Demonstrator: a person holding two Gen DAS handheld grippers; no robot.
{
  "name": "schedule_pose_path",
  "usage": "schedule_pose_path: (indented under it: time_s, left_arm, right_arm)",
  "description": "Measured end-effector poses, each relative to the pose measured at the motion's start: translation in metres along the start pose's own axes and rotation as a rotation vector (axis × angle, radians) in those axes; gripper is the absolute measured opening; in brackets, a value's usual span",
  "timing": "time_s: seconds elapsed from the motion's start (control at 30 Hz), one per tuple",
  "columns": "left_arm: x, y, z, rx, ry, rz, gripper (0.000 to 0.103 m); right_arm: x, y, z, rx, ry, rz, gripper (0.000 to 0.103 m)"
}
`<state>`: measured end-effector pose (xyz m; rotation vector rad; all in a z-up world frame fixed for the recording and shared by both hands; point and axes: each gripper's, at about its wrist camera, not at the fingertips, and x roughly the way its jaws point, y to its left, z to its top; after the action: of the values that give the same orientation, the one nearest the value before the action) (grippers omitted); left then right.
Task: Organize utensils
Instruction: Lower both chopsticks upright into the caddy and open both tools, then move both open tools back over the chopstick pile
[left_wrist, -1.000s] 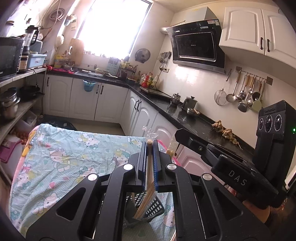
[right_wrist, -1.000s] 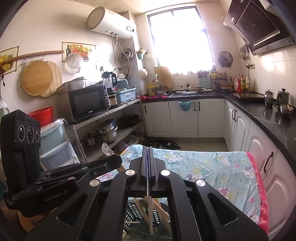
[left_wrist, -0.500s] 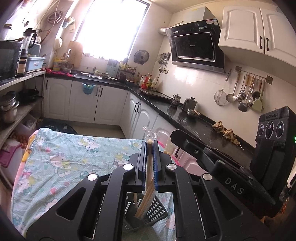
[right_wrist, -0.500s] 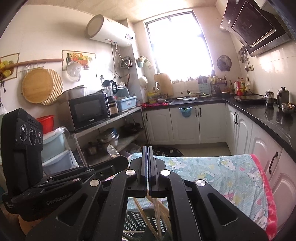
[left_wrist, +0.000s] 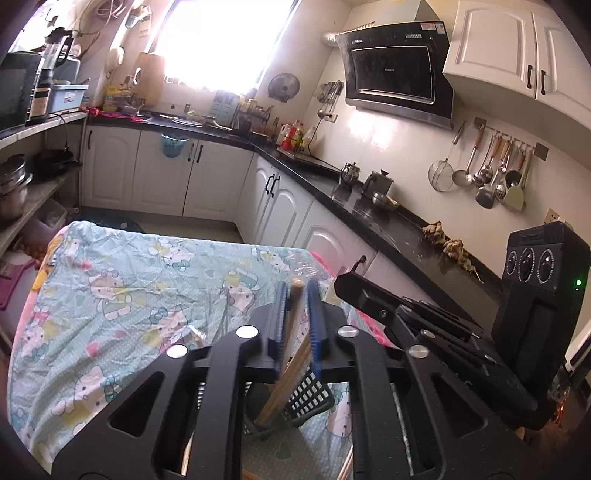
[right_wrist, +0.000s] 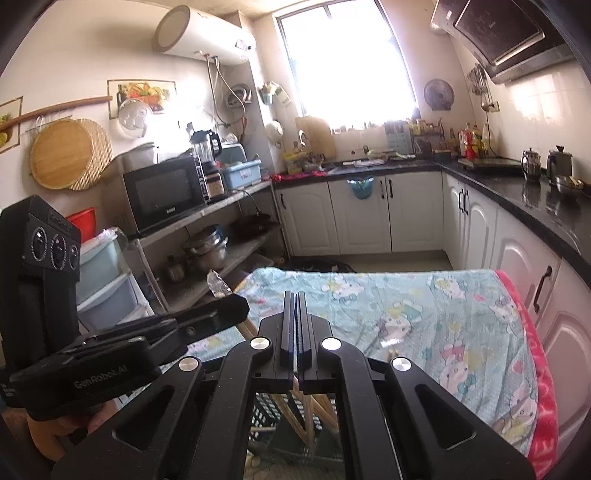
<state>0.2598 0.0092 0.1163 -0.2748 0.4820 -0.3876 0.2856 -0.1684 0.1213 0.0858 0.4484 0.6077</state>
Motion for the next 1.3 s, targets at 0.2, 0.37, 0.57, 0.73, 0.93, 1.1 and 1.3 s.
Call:
schedule_pose_path:
  time_s: [0.2,0.37,0.57,0.73,0.93,1.1,1.3]
  left_arm:
    - [-0.006,0.000,-0.005,-0.007,0.001,0.011,0.027]
    - [-0.022,-0.001,-0.006,-0.020,-0.031,0.037,0.046]
    - [-0.049,-0.004,-0.009,-0.030,-0.072,0.074,0.075]
    - [-0.067,-0.007,-0.019,-0.017,-0.091,0.118,0.092]
    - [-0.082,-0.009,-0.039,0.003,-0.092,0.156,0.092]
    - [-0.086,-0.007,-0.060,-0.008,-0.065,0.176,0.092]
    - [-0.088,-0.004,-0.079,-0.028,-0.034,0.191,0.092]
  right_arm:
    - [-0.011,-0.003,-0.009,-0.008,0.012,-0.012,0.026]
    - [-0.026,-0.006,-0.013,-0.020,0.012,-0.033,0.038]
    - [-0.047,-0.007,-0.022,-0.036,0.014,-0.057,0.051]
    - [-0.062,-0.007,-0.034,-0.049,0.024,-0.075,0.058]
    - [-0.076,-0.005,-0.054,-0.061,0.037,-0.093,0.065]
    - [-0.082,-0.003,-0.067,-0.075,0.049,-0.112,0.066]
    - [-0.089,-0.001,-0.079,-0.077,0.054,-0.118,0.070]
